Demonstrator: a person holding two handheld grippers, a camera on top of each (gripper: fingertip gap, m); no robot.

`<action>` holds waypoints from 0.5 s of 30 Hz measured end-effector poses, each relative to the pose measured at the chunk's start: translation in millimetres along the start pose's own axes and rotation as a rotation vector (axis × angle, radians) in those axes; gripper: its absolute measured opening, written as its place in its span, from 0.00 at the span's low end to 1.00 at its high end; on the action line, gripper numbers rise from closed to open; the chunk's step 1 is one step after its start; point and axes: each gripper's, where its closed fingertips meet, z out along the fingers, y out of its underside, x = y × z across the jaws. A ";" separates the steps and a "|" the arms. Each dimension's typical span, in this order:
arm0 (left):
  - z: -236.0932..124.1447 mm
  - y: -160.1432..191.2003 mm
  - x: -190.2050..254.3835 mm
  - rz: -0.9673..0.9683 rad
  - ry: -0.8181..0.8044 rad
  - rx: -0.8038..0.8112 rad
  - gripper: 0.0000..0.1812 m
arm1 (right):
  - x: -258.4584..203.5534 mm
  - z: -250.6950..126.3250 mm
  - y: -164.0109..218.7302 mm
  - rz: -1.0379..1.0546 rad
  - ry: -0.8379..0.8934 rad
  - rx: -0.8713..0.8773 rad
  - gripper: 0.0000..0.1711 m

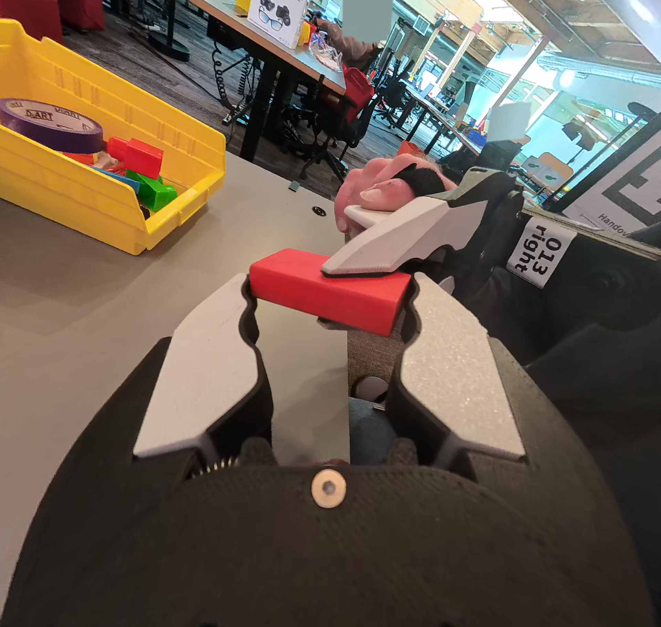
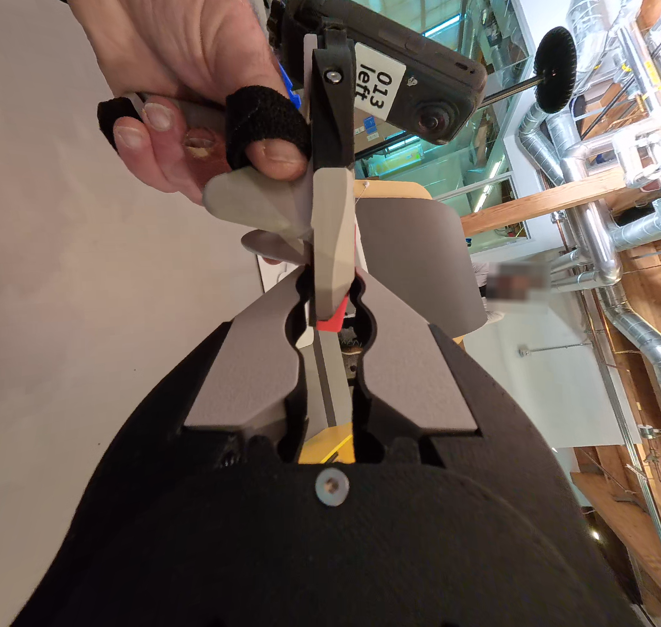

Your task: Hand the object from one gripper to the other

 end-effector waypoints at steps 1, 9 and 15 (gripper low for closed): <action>-0.9 -1.0 -1.2 0.002 -0.003 0.002 0.44 | -0.6 -0.2 0.2 -0.002 0.000 0.001 0.13; -19.2 -12.2 -20.4 0.293 -0.177 -0.021 0.44 | 1.8 -12.4 16.9 0.303 -0.050 0.033 0.32; -26.7 -23.0 -29.5 0.640 -0.326 -0.109 0.44 | 14.6 -16.2 28.6 0.387 -0.023 -0.015 0.51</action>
